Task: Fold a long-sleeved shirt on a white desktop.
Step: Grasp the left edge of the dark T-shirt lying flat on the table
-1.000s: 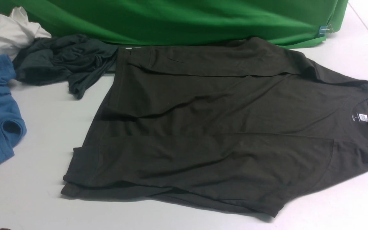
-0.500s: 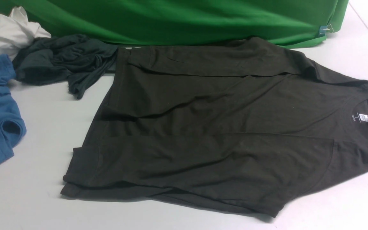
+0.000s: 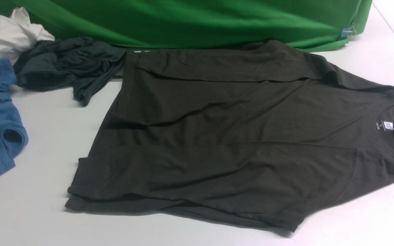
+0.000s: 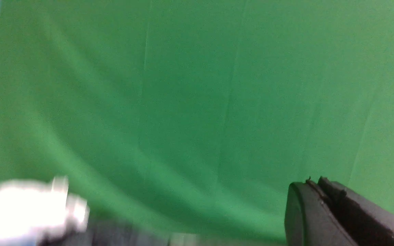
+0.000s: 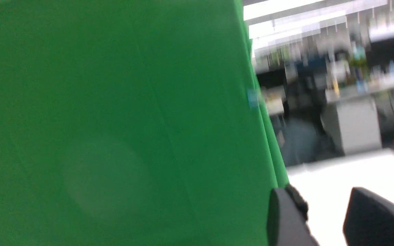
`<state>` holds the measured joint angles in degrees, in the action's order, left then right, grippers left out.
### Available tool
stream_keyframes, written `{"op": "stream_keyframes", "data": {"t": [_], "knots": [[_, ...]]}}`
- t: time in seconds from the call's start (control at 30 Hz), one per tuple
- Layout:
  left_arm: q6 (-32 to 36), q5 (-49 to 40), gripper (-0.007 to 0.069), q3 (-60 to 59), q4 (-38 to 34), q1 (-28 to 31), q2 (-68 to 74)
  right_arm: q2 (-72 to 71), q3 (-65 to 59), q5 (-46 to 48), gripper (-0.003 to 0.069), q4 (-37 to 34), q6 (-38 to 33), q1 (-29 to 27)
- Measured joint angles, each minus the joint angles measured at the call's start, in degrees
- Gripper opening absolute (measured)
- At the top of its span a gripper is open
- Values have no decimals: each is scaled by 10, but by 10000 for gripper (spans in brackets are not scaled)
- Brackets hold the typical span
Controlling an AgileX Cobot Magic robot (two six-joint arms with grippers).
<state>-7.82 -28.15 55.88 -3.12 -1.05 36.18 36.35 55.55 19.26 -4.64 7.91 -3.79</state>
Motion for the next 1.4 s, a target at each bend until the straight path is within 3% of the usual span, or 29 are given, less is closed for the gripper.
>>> {"op": "stream_keyframes", "data": {"t": [0.23, 0.5, 0.7, 0.87, 1.0, 1.17, 1.4], "knots": [[19, -22, 37, 9, 12, 0, 107, 105, 11, 150, 241, 0, -60, 31], [68, -121, 45, 13, -30, 0, 233, 172, 11, 258, 241, -7, -116, 161], [131, -179, 126, 31, -72, 0, 365, 191, 11, 302, 241, -8, -147, 239], [163, -241, 248, 89, -84, 0, 455, 191, 11, 324, 241, -9, -148, 250], [254, -287, 367, 143, -117, 0, 555, 192, 11, 345, 241, -9, -150, 251], [342, -290, 426, 152, -134, 0, 635, 192, 11, 352, 241, -9, -150, 251], [405, -249, 430, 161, -117, 0, 712, 192, 11, 358, 241, -9, -155, 251]]}}
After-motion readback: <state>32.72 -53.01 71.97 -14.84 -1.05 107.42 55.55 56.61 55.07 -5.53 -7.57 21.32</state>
